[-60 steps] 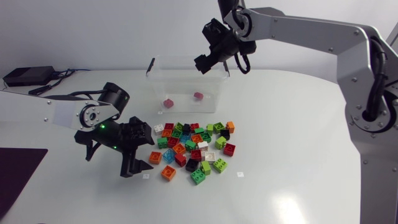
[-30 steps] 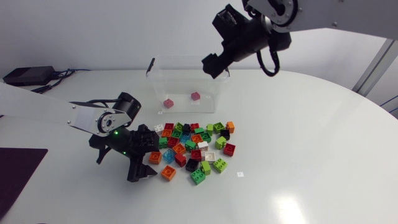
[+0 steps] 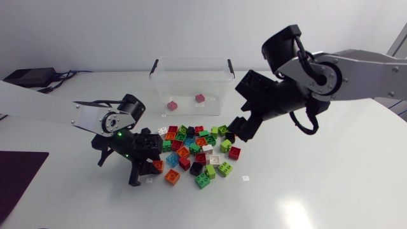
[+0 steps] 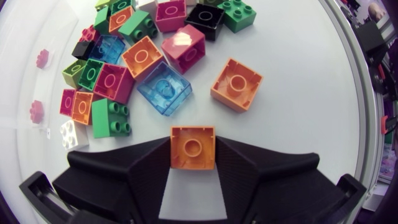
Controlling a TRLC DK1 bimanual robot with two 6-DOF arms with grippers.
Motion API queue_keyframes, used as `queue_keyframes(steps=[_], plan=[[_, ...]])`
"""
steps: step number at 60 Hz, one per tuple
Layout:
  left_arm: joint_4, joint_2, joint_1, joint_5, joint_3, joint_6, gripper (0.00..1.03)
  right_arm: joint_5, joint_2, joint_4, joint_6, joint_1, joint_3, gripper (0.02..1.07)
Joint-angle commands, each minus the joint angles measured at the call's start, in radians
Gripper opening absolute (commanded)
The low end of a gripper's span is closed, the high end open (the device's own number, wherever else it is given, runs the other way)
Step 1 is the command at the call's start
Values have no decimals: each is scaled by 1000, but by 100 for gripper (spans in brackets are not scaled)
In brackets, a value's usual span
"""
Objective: Place the duplo bricks in the container
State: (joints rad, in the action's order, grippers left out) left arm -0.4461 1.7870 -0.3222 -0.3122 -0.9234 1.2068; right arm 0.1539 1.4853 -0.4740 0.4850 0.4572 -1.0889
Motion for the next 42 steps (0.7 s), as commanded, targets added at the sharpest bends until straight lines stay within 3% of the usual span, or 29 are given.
queue_keyframes(steps=[1,27,42], plan=[[-36,-21,2,-1,-26,39,37,12,-17,18,53,-8,70,102],[-233,-199,8,-31,-114,25,37,79,121,78,227,-41,156,99],[-269,-252,18,-87,-195,-33,37,88,211,97,259,-69,133,97]])
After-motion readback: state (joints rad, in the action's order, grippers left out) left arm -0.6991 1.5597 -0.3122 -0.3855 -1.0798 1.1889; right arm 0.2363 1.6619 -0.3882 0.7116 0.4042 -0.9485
